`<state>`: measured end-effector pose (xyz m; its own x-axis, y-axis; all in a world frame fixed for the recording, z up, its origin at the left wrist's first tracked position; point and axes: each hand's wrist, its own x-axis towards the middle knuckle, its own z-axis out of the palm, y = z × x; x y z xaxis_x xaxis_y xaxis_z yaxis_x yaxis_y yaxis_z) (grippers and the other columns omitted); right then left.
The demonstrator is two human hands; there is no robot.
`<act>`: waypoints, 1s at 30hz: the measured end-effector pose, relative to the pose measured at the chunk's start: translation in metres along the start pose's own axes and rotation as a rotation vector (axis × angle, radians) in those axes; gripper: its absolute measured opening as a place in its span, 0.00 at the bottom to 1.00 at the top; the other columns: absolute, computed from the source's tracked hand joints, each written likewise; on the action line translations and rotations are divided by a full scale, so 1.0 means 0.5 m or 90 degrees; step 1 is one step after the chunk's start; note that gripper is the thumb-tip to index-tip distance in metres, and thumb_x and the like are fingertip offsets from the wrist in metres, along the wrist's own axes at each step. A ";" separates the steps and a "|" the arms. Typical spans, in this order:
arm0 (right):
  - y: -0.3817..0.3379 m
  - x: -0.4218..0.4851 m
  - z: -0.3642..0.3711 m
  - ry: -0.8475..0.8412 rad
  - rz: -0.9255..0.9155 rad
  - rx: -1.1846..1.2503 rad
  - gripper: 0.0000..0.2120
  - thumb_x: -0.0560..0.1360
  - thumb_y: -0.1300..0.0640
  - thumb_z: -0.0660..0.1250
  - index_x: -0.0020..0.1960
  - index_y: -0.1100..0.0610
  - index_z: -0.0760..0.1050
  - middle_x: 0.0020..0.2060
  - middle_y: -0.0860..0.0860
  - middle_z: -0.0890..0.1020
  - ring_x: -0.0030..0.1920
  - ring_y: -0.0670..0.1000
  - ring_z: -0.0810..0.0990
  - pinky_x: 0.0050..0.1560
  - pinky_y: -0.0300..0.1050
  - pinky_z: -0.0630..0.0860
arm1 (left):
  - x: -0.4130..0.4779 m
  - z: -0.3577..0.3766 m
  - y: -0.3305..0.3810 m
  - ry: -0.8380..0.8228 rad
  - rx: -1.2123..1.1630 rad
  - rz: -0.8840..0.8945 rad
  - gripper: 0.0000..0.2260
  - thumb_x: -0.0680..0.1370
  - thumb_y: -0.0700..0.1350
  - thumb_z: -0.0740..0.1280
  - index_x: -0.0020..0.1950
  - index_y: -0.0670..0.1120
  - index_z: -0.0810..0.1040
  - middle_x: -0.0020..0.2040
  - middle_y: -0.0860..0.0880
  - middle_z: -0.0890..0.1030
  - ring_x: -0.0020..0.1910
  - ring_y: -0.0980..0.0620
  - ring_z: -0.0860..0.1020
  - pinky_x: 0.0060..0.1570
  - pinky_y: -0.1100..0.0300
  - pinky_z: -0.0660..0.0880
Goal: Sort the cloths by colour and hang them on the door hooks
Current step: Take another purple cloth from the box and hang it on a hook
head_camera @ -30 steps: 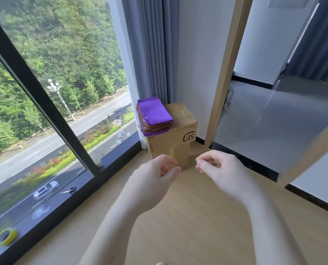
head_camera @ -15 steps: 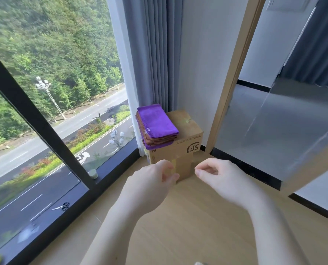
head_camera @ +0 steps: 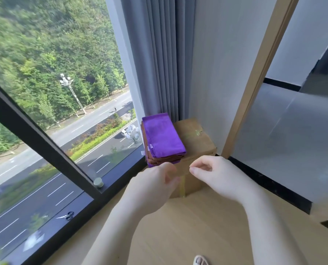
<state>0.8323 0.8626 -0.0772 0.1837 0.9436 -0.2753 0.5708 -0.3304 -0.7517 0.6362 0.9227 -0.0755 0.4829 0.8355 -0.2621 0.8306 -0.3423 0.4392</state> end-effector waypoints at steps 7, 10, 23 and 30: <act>0.021 0.144 -0.103 -0.019 -0.024 0.009 0.07 0.81 0.44 0.65 0.52 0.42 0.82 0.49 0.38 0.83 0.52 0.36 0.78 0.47 0.31 0.72 | 0.150 -0.008 0.042 0.015 -0.036 -0.050 0.12 0.80 0.64 0.60 0.62 0.65 0.73 0.52 0.62 0.81 0.55 0.53 0.79 0.57 0.52 0.77; 0.034 0.194 -0.124 -0.017 -0.021 0.023 0.07 0.81 0.45 0.65 0.50 0.42 0.82 0.48 0.37 0.83 0.52 0.37 0.79 0.47 0.32 0.72 | 0.194 -0.014 0.045 0.013 -0.039 -0.068 0.11 0.80 0.63 0.60 0.61 0.65 0.74 0.49 0.62 0.81 0.53 0.53 0.80 0.56 0.53 0.77; 0.033 0.397 -0.113 -0.055 0.021 -0.022 0.07 0.80 0.42 0.65 0.51 0.41 0.82 0.51 0.37 0.83 0.55 0.39 0.79 0.60 0.46 0.78 | 0.366 -0.049 -0.004 -0.019 -0.071 -0.087 0.12 0.81 0.63 0.61 0.64 0.66 0.74 0.49 0.64 0.80 0.56 0.54 0.78 0.57 0.57 0.75; -0.009 0.520 -0.099 -0.049 0.053 -0.048 0.07 0.80 0.42 0.66 0.52 0.41 0.82 0.51 0.36 0.83 0.56 0.39 0.79 0.63 0.46 0.76 | 0.498 -0.094 -0.063 -0.066 -0.061 -0.043 0.14 0.81 0.64 0.61 0.64 0.66 0.76 0.54 0.61 0.80 0.54 0.55 0.80 0.58 0.55 0.77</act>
<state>0.9169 1.1104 -0.1157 0.1730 0.9076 -0.3825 0.6152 -0.4028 -0.6777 0.7172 1.1615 -0.1144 0.4574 0.8046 -0.3788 0.8340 -0.2403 0.4966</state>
